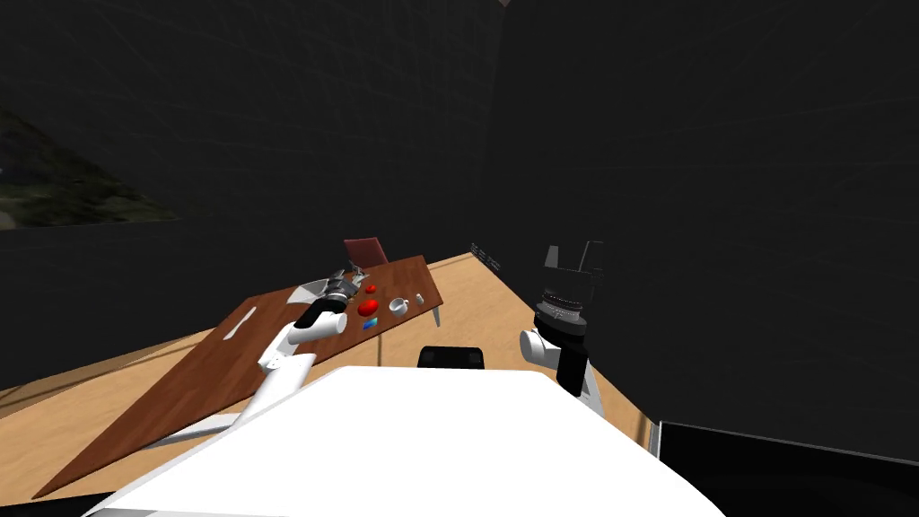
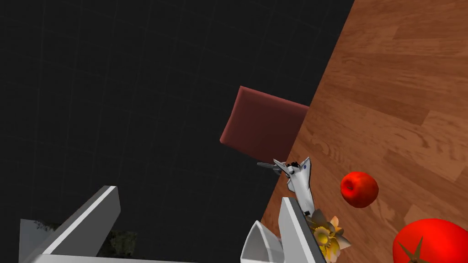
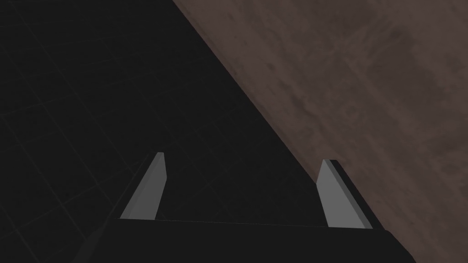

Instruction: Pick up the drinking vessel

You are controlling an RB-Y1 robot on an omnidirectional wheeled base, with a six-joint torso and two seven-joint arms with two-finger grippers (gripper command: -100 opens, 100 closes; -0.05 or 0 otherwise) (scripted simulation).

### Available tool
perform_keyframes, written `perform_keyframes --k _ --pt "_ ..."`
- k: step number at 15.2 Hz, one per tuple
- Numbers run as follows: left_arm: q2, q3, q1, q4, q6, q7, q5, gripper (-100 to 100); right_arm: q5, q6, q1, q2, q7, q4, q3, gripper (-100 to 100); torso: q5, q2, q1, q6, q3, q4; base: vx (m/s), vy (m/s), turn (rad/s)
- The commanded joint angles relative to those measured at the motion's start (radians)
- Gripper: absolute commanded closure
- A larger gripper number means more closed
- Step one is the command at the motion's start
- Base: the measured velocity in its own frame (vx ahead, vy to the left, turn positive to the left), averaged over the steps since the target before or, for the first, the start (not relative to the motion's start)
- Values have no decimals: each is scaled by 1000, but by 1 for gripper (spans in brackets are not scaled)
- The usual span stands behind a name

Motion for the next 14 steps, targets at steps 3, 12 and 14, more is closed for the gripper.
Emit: perform_keyframes --k 3,12,14 --pt "0 28 -29 68 63 25 6 -100 0 0 0 0 0 0 0 0 0 0 0 1 0 0 3 32 -151" --pt "7 100 -102 242 208 94 29 -100 0 0 0 0 0 0 0 0 0 0 0 1 0 0 4 34 -159" --pt "7 124 -126 288 255 117 37 -100 0 0 0 0 0 0 0 0 0 0 0 1 0 0 0 37 -176"
